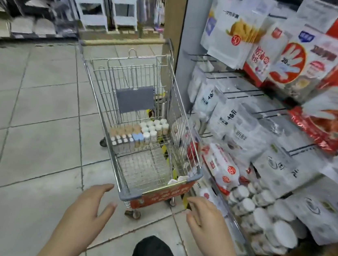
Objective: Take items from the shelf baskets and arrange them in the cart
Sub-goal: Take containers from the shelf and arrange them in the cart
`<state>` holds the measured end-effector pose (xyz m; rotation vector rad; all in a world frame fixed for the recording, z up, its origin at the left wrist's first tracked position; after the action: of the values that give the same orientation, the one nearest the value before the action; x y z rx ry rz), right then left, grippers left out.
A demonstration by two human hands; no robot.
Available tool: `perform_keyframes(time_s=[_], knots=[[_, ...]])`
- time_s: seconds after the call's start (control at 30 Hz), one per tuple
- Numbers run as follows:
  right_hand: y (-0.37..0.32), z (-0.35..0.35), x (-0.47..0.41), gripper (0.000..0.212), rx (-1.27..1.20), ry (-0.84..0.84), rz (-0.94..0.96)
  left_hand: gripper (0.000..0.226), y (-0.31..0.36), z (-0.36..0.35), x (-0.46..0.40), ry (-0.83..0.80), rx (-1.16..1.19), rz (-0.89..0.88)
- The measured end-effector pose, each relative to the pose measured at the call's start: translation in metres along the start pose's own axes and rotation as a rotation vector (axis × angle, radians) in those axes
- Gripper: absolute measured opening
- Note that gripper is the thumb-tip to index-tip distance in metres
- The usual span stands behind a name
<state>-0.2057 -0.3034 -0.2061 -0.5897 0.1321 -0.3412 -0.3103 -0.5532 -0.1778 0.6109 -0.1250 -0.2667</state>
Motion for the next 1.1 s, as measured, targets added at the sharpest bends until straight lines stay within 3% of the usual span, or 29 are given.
perform_keyframes(time_s=[0.23,0.4,0.57,0.9,1.1], knots=[[0.006,-0.031,-0.087,0.029,-0.011,-0.009,-0.082,0.043,0.011,-0.003,-0.082,-0.06,-0.008,-0.093],[-0.017,-0.062,-0.142,0.034,-0.001,-0.058,-0.068,0.043,-0.018,0.005,-0.137,-0.079,-0.081,-0.083],[-0.02,-0.087,-0.166,0.034,-0.009,-0.094,-0.167,0.043,-0.046,-0.005,-0.192,-0.209,-0.166,-0.095],[0.043,-0.112,-0.151,0.03,0.093,-0.04,-0.657,0.042,-0.029,-0.114,-0.31,-0.666,-0.249,-0.431],[0.072,-0.138,-0.186,0.028,0.262,-0.08,-0.728,0.02,-0.047,-0.212,-0.321,-1.015,-0.354,-0.627]])
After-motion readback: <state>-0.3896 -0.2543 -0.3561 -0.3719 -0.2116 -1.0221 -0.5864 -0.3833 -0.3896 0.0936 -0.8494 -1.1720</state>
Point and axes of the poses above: each hand's wrist, its own x-axis away from the middle knuckle, its own z-axis out of the back of the hand, y = z × x, the point moved 8 cm from there along -x, towards the middle knuckle, and after that the axes turned 7 degrees about y, right-handed, at the moved point
